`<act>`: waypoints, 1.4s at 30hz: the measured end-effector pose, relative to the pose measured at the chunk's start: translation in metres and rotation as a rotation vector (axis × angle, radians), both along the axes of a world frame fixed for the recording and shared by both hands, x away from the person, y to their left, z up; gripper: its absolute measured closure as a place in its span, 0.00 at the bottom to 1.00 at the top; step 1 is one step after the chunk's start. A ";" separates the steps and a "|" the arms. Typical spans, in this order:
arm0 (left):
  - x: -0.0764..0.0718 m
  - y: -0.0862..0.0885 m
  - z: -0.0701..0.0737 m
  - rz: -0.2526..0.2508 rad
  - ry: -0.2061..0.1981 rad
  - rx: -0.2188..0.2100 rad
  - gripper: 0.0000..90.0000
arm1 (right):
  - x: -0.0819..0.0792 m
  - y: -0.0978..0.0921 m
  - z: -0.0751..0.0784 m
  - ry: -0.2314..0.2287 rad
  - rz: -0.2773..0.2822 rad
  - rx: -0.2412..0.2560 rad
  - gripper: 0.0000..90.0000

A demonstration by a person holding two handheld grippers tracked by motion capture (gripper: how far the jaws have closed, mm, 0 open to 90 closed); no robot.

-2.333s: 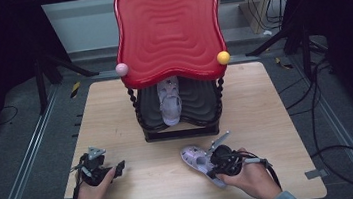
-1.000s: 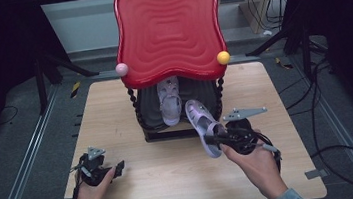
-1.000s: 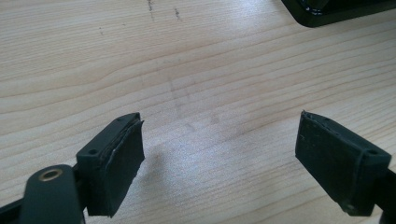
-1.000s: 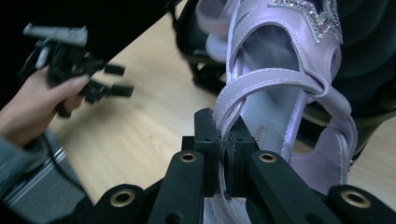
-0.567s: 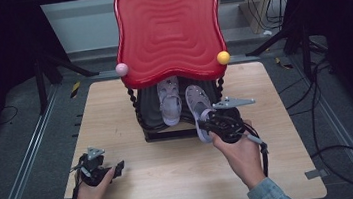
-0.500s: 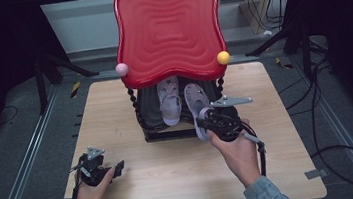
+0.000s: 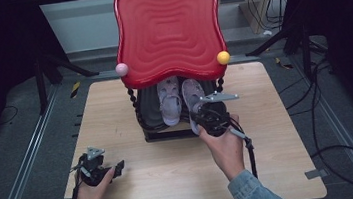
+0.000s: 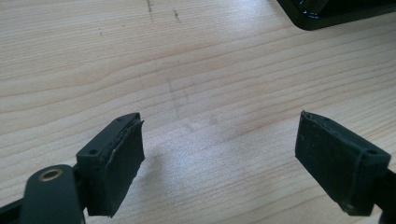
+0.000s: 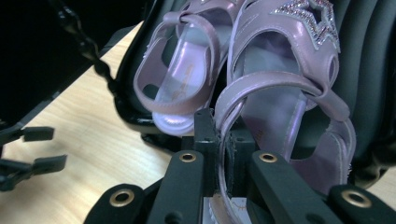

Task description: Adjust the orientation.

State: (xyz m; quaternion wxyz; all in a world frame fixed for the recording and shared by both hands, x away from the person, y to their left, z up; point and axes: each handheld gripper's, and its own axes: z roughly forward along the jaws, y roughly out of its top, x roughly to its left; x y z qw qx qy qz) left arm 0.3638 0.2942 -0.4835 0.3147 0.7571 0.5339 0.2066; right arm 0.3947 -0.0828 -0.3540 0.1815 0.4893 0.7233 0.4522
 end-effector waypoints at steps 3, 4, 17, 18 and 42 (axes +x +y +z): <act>0.000 -0.001 0.000 -0.003 0.001 -0.002 0.16 | 0.006 0.005 0.000 -0.011 -0.022 -0.015 0.96; 0.000 -0.001 0.000 -0.004 0.001 -0.003 0.16 | 0.006 0.005 0.000 -0.011 -0.022 -0.015 0.96; 0.000 -0.001 0.000 -0.007 0.002 -0.007 0.16 | 0.027 0.021 -0.007 -0.058 -0.122 -0.065 0.96; 0.000 -0.001 0.000 -0.007 0.002 -0.007 0.16 | 0.029 0.022 -0.008 -0.063 -0.131 -0.071 0.96; 0.000 -0.003 -0.001 -0.011 0.001 -0.010 0.16 | 0.044 0.029 -0.016 -0.102 -0.134 -0.081 0.96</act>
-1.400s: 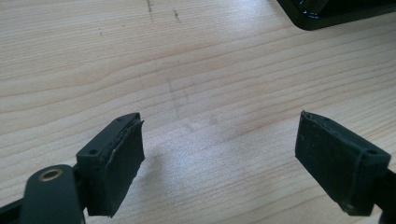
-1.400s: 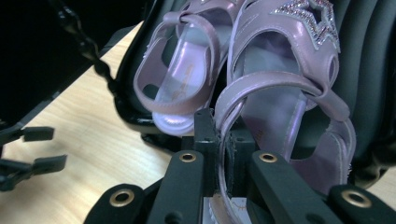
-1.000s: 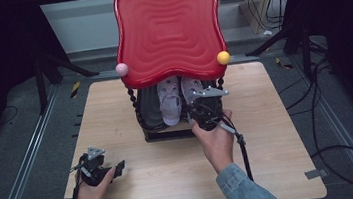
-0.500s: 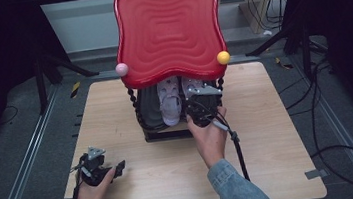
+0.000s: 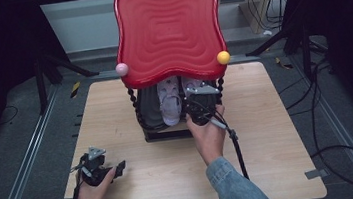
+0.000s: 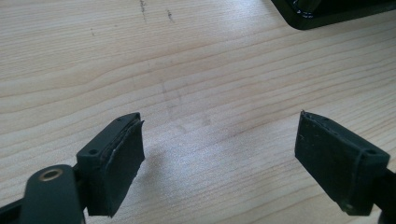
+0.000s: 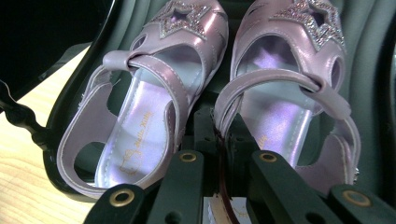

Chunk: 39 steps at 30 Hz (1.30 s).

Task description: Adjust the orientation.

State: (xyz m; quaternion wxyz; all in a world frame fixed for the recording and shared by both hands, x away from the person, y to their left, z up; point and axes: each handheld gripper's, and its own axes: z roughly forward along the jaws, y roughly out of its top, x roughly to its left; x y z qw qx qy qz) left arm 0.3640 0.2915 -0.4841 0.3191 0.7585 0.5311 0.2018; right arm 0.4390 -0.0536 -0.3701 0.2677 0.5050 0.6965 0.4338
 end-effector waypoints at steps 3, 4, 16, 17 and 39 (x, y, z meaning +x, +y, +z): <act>0.000 0.000 0.000 -0.001 0.001 -0.001 0.16 | 0.002 0.002 -0.003 0.004 -0.001 -0.001 0.96; 0.000 0.000 0.000 0.001 0.002 -0.005 0.16 | 0.003 0.003 -0.004 0.004 0.000 -0.003 0.96; 0.000 -0.001 0.000 -0.003 0.003 -0.003 0.16 | 0.008 0.007 -0.009 0.004 0.003 0.013 0.87; 0.000 -0.001 0.000 -0.002 0.002 -0.003 0.16 | 0.009 0.006 -0.009 0.002 0.004 0.011 0.86; 0.000 0.000 0.000 -0.001 0.001 -0.003 0.16 | 0.004 0.002 -0.001 -0.025 -0.021 0.013 0.63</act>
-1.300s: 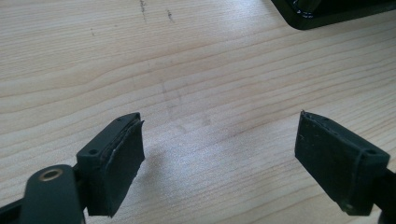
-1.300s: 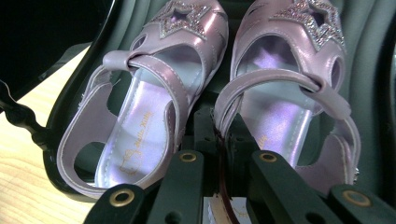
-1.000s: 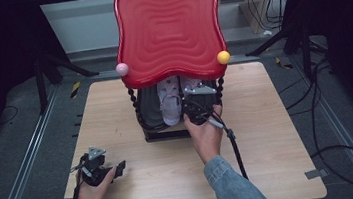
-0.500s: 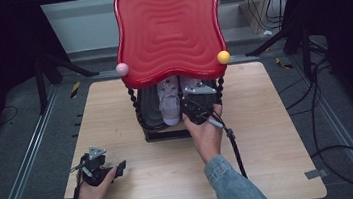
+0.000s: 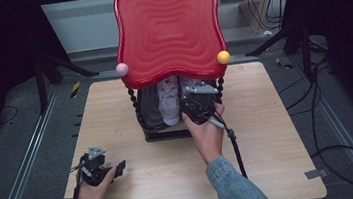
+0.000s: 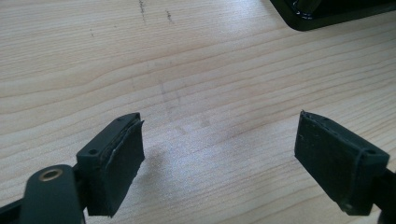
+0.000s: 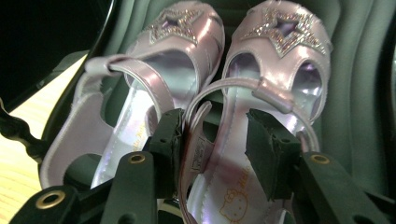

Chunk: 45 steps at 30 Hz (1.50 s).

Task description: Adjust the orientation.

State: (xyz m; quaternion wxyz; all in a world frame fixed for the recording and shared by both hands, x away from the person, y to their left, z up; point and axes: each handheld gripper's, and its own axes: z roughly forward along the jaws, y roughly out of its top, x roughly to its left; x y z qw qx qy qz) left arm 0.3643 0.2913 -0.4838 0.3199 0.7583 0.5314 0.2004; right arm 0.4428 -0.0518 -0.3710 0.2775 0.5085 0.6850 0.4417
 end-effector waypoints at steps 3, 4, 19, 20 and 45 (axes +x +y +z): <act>0.000 0.000 0.000 0.001 -0.002 0.000 0.17 | -0.003 -0.001 0.003 -0.002 0.006 0.005 0.63; 0.000 0.000 0.000 0.001 -0.002 -0.001 0.16 | -0.005 -0.001 0.004 -0.005 0.009 0.004 0.63; 0.000 0.002 0.001 0.012 -0.009 -0.004 0.15 | -0.032 -0.012 0.022 -0.033 0.056 -0.008 0.55; 0.000 0.002 0.001 0.012 -0.007 -0.005 0.14 | -0.033 -0.013 0.023 -0.027 0.060 -0.005 0.53; 0.001 0.002 -0.002 0.016 0.003 0.010 0.09 | -0.072 -0.030 0.004 -0.038 0.159 -0.051 0.14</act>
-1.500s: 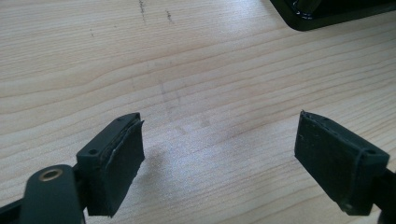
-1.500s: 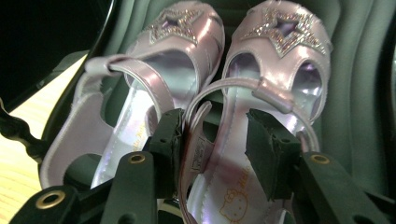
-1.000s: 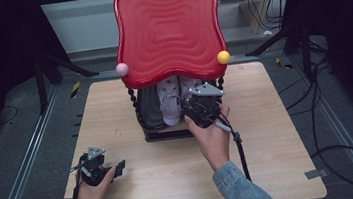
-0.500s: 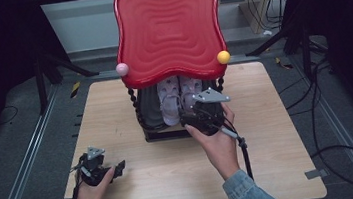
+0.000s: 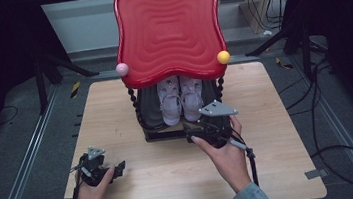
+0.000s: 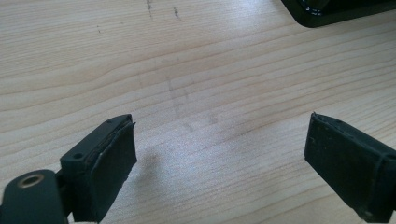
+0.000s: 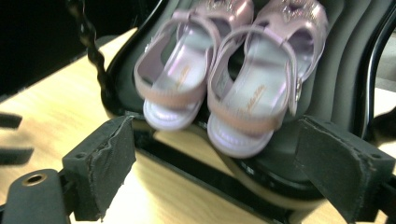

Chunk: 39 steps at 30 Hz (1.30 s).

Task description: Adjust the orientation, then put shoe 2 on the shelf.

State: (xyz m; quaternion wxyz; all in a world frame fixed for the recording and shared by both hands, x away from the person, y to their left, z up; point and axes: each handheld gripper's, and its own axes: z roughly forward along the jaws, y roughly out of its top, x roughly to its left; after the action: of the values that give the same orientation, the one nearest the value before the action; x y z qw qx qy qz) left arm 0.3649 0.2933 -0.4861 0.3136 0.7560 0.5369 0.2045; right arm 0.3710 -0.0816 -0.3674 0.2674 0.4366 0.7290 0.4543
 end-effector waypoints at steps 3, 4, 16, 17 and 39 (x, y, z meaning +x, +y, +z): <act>0.000 0.000 0.000 0.000 -0.002 0.000 0.09 | -0.006 -0.004 -0.006 -0.003 0.004 -0.012 0.13; 0.000 0.000 0.000 0.001 -0.002 0.001 0.09 | -0.007 -0.006 -0.007 -0.003 0.004 -0.012 0.13; 0.000 -0.001 -0.002 0.003 0.001 0.013 0.08 | -0.020 -0.029 -0.023 0.010 0.007 -0.017 0.10; 0.000 -0.001 -0.002 0.004 0.001 0.015 0.08 | -0.021 -0.031 -0.025 0.011 0.006 -0.020 0.10; 0.034 0.004 -0.017 -0.044 0.013 0.068 0.03 | 0.009 -0.143 -0.110 0.158 -0.162 -0.056 0.10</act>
State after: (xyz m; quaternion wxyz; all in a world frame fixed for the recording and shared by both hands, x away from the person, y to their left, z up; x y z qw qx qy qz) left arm 0.3984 0.2972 -0.5034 0.2885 0.7792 0.5148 0.2109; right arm 0.3803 -0.2250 -0.4770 0.2569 0.5208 0.7227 0.3748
